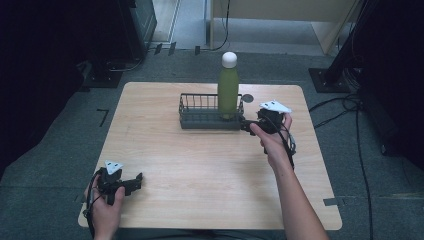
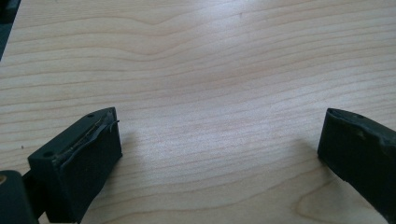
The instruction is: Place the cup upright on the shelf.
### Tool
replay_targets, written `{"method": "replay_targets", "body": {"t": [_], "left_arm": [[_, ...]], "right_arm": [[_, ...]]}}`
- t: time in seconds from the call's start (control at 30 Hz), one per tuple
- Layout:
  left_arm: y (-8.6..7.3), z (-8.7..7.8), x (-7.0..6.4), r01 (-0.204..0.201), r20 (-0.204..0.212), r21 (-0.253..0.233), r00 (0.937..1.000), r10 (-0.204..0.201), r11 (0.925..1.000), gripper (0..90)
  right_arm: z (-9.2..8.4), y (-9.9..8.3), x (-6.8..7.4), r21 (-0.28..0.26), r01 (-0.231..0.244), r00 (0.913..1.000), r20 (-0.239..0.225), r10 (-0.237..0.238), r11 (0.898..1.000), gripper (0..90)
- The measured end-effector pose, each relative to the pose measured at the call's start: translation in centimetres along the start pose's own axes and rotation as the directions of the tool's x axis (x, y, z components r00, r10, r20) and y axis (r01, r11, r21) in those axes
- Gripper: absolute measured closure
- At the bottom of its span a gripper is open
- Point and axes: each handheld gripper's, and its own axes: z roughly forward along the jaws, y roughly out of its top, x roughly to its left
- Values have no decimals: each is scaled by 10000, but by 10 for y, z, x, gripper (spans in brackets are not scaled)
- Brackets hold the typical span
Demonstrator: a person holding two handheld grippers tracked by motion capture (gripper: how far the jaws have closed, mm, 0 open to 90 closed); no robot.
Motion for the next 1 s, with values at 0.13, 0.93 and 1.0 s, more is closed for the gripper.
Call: {"method": "replay_targets", "body": {"t": [0.13,0.93,1.0], "left_arm": [[0,0,0,3,0,0,10000,-3,10000,0],[0,0,0,-13,1,4,10000,13,10000,0],[0,0,0,-15,1,4,10000,15,10000,0]], "right_arm": [[-10,-11,-8,35,64,9999,109,-65,10000,0],[-57,-73,-50,608,90,9973,727,-134,9981,0],[-60,-78,-54,670,35,9970,770,-87,9977,0]]}}
